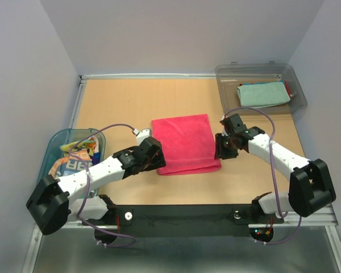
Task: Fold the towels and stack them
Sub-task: Fold the towel
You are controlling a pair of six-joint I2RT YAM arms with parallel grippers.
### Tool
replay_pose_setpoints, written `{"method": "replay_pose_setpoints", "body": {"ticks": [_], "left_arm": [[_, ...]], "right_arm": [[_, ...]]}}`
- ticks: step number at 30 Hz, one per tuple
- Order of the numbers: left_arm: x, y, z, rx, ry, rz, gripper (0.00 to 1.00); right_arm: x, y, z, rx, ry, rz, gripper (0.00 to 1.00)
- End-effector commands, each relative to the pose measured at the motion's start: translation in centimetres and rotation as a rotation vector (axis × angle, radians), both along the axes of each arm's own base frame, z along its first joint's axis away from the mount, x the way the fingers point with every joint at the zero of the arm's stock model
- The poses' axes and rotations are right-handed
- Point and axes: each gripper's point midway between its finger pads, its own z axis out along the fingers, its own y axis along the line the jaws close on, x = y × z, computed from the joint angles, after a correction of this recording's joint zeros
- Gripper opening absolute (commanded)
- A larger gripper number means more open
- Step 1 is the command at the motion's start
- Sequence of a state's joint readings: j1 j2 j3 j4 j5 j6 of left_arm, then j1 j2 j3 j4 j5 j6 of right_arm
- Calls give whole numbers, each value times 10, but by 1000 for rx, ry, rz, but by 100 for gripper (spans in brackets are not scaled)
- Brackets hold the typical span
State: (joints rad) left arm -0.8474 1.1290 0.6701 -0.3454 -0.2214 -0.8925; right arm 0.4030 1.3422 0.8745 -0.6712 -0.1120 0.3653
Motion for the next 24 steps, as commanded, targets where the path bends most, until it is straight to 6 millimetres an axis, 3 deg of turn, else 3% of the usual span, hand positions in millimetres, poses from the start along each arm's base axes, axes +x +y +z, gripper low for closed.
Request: {"method": "replay_pose_setpoints", "body": {"ticks": [1,5,12,16,21,24], "left_arm": [[10,-17,4,16,-3,-49,70],[24,-22,9,34,-51,-55,70],[94,-28,34,159,-171,-6,70],[137,-36,32,185,-191,2,70],[186,-45,25,207,-205,4,70],[216,-43,10,207,-186,35,70]], "right_arm": [[4,14,-3,-14,-24,-8,44],[9,12,-12,-30,-63,-54,44],[19,6,-14,-59,-94,-114,40],[24,3,-6,-39,-151,-172,43],[46,10,5,-16,-224,-193,43],[56,15,5,-14,-232,-183,43]]}}
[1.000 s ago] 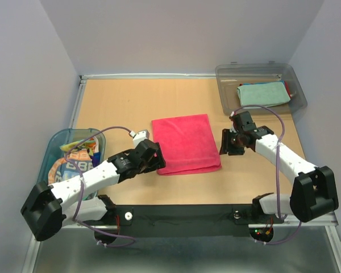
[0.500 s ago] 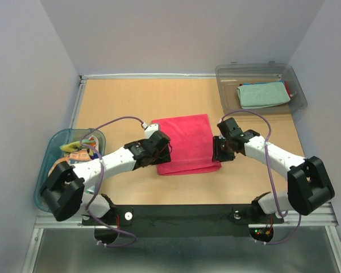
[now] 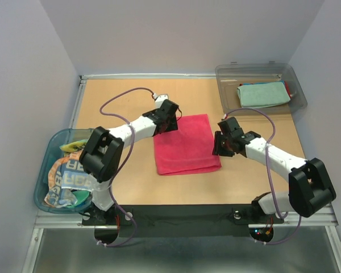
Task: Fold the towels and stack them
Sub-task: Fold the towel
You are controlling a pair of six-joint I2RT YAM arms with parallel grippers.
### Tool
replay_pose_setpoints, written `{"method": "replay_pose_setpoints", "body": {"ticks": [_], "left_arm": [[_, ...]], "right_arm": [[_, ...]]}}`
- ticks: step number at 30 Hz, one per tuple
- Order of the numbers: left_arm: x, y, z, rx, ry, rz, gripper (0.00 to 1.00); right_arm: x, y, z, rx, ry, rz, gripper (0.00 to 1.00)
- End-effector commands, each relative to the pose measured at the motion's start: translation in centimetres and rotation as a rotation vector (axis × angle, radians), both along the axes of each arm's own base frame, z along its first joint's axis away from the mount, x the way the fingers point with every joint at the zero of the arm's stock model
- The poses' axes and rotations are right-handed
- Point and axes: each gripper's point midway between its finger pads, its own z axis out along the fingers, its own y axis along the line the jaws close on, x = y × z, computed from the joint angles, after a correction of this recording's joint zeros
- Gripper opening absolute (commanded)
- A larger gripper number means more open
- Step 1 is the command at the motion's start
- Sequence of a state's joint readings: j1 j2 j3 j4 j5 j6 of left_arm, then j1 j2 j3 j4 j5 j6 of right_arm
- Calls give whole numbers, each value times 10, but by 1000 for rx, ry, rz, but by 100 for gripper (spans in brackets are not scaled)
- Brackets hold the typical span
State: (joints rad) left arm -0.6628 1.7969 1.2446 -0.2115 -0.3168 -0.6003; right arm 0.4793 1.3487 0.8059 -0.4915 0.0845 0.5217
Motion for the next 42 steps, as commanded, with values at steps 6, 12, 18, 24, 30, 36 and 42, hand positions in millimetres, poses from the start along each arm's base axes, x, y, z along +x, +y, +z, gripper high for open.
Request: {"method": "replay_pose_setpoints", "body": {"ticks": [6,12,18,24,30,36,42], "left_arm": [[64,4,-18,1,-20,42,69],[83,45,-38,-12,19,175,69],[97,101,-31,-57,32,304,69],[92,100,44,-102,-91,244,74],[43,82,99,-52,-189,99,84],[-22,95,125,48,-259,-26,93],[-60,139,127,87,-365,48,95]], "right_arm": [[44,14,3,11,-94,-25,43],[71,25,-5,-5,-113,6,42],[95,38,4,5,-150,38,42],[79,46,17,80,-152,74,44],[49,52,9,122,-107,215,44],[29,54,3,87,-96,322,45],[24,54,-2,77,-76,250,47]]}}
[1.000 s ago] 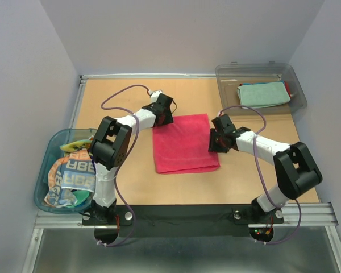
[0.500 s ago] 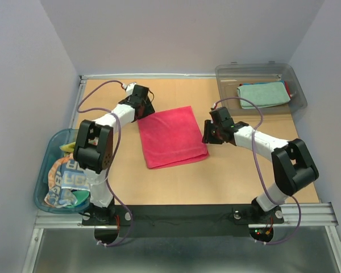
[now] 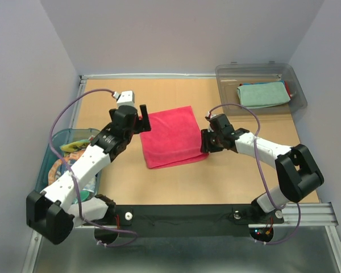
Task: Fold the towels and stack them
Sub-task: Fold the towel
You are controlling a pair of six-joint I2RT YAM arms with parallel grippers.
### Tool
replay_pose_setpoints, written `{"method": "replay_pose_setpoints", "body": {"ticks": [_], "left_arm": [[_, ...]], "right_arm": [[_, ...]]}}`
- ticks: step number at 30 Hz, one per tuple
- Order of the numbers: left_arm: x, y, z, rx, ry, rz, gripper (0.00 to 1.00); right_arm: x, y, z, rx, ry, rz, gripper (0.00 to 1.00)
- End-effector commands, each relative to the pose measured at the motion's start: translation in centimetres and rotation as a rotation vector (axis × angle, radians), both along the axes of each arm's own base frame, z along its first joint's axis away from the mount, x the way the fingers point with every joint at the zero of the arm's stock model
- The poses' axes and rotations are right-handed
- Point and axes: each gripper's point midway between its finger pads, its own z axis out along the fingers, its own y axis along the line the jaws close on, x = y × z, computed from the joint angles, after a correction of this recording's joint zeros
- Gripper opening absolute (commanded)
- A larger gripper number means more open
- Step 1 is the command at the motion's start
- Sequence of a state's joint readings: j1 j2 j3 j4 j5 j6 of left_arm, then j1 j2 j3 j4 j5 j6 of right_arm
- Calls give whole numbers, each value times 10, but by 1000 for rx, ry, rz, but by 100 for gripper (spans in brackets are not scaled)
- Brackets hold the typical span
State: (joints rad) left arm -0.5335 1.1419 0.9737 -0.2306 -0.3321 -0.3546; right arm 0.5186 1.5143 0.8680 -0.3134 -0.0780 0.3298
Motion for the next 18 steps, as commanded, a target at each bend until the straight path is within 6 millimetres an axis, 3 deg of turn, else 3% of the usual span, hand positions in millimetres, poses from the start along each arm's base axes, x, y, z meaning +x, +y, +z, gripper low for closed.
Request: {"method": "replay_pose_setpoints", "body": {"ticks": [1,5,11,18], "left_arm": [[-19,36,-17,72,-39,81,95],[-25,41,-32,45,-44,109,94],[-20,63,-36,149,-32,197,94],[-20,59,-37,134,-33,178,93]], "right_arm": [[1,3,8,24,-22,-55,47],[5,0,3,16,-6,-124,44],[9,-6,-7,-10,10,-193,38],[6,-7,-16,-23,33,-197,33]]}}
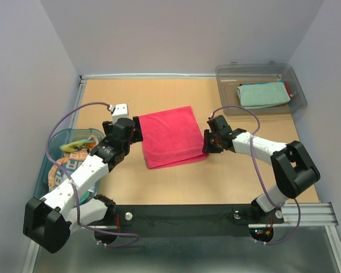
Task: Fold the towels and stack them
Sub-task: Fold the towel
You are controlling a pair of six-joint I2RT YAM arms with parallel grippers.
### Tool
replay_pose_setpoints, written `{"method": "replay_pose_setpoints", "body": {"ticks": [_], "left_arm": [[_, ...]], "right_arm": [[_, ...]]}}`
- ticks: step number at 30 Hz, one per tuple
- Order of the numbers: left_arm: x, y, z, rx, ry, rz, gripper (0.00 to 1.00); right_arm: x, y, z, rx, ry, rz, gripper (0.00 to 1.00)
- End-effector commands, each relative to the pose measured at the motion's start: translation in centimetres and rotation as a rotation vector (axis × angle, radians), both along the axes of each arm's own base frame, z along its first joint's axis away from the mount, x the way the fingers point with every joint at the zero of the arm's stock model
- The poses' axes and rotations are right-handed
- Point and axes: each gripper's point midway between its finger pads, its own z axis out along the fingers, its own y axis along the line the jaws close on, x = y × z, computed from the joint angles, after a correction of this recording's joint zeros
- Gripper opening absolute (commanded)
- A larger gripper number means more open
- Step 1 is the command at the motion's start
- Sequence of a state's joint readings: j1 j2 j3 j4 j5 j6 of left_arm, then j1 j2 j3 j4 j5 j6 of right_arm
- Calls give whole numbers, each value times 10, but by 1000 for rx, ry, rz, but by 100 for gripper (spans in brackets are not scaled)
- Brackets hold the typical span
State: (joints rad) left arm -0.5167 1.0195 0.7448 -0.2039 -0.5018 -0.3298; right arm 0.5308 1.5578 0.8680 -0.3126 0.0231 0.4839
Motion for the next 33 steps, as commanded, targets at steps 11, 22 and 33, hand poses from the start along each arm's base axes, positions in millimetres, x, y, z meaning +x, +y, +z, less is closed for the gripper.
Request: {"method": "replay_pose_setpoints", "body": {"ticks": [11,22,33], "left_arm": [[7,2,12,-1,-54,19,93],[7,-3,9,-14,-40,-6,93],[-41,-56,-38,-269,235,-56,93]], "right_arm": [[9,8,34,59,-80,-12,1],[-20,-3,41,59,-3,-41,1],[-31,-31,-5,-78,61,-107,1]]}}
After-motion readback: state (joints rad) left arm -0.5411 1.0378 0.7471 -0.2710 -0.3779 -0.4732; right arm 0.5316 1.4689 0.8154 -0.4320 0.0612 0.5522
